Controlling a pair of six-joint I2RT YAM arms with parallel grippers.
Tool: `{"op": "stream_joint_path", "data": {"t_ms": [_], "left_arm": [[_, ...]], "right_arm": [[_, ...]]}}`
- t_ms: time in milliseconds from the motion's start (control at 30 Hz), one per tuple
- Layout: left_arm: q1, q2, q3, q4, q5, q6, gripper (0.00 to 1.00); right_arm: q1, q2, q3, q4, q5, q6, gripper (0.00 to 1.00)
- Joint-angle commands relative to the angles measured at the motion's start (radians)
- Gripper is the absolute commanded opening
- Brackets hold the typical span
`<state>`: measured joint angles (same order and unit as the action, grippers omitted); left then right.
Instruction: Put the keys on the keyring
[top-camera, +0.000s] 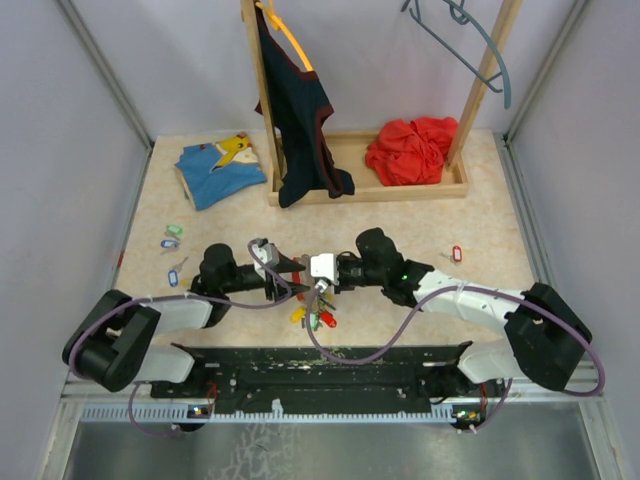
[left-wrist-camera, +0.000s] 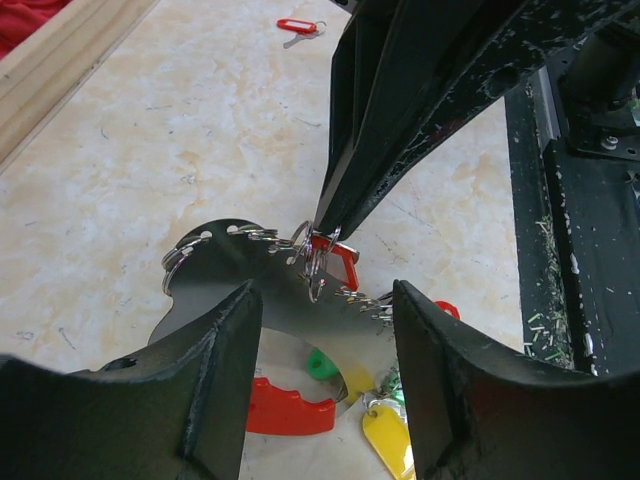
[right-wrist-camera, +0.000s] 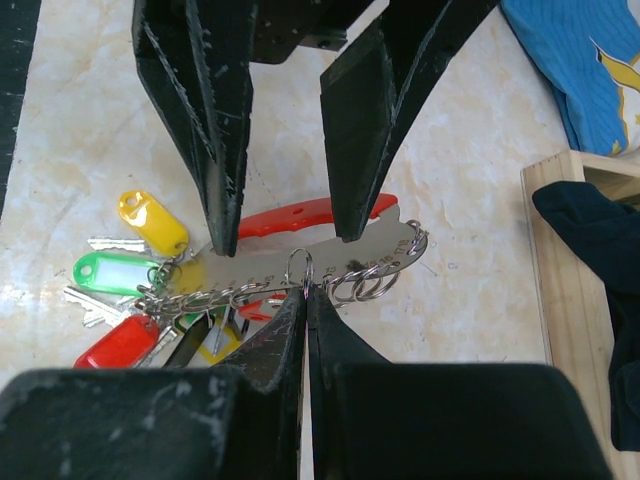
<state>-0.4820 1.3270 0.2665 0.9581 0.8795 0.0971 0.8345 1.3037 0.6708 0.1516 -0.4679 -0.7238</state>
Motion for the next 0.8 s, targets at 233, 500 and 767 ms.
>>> {"op": "stream_joint_path", "data": {"t_ms": [233,500,767], "left_arm": [[-0.035,0.058,0.080,-0.077,0.035,0.100,0.47],[-0.059,0.087,0.114,-0.151,0.042,0.148,0.36],[-0.068,0.095,0.125,-0.170,0.035,0.166,0.12]], "right_arm": [[-0.006,-0.009,0.050,0.048,-0.055,-0.010,0.00],[-0.006,-0.018,0.047,0.048,-0.059,-0.007,0.00],[-0.006,-0.033,0.040,0.043,-0.066,0.006,0.00]]}}
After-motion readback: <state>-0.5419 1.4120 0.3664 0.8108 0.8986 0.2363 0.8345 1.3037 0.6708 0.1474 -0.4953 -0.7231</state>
